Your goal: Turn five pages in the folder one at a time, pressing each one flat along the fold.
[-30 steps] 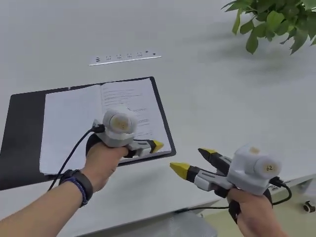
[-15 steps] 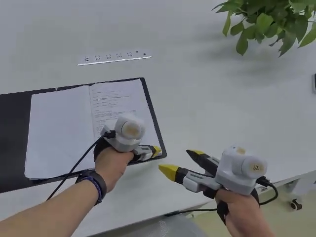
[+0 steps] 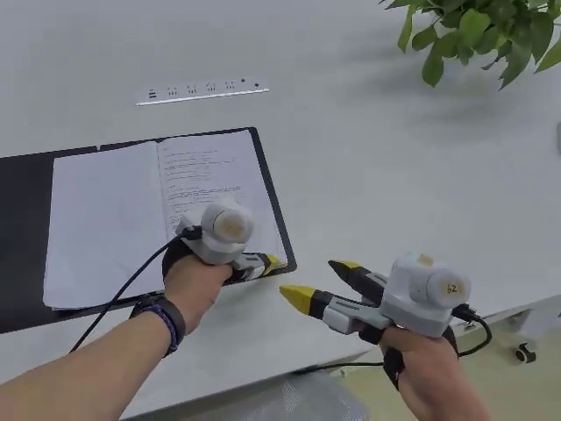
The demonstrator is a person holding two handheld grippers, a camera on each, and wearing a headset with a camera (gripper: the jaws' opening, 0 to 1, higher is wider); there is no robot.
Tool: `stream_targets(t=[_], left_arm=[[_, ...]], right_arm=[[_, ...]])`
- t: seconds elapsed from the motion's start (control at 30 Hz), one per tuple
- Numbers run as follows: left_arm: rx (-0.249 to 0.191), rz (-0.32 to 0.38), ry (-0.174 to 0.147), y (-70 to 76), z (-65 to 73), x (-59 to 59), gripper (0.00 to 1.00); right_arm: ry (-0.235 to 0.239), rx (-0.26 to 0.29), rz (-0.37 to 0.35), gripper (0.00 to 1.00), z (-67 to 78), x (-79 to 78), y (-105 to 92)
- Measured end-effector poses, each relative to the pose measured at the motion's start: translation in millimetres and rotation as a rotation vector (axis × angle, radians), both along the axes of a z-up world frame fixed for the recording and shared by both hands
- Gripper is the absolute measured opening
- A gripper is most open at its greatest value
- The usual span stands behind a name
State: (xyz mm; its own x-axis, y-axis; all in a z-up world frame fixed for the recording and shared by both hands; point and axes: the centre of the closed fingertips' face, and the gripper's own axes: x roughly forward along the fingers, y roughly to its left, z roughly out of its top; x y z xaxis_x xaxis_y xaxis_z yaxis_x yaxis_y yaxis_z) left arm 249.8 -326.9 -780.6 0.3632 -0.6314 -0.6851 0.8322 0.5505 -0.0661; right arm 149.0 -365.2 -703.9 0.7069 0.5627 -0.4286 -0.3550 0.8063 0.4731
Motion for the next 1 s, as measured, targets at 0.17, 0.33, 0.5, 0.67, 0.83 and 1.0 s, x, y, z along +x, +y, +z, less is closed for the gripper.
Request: stream_targets(t=[0.17, 0.33, 0.5, 0.67, 0.83, 1.0], left_arm=[[-0.019, 0.021, 0.013, 6.3, 2.1, -0.1, 0.56], [-0.043, 0.060, 0.023, 14.3, 2.5, -1.1, 0.53], [-0.068, 0.087, 0.038, 21.1, 3.8, -0.1, 0.48], [-0.097, 0.106, 0.056, 25.9, 4.8, -1.5, 0.46], [-0.100, 0.111, 0.063, 31.5, 5.1, -4.1, 0.44], [-0.107, 0.107, 0.080, 33.0, 7.0, -11.2, 0.48]], right_arm=[[-0.008, 0.005, 0.010, 0.66, -0.4, 16.4, 3.0], [-0.019, 0.037, 0.027, 0.63, -4.1, 48.6, 15.2], [-0.013, 0.101, 0.036, 0.62, -9.0, 81.8, 31.2], [0.006, 0.130, 0.052, 0.62, -16.9, 102.7, 45.2], [0.049, 0.165, 0.039, 0.62, -29.0, 115.3, 51.8], [0.067, 0.219, 0.042, 0.57, -29.9, 114.6, 56.8]])
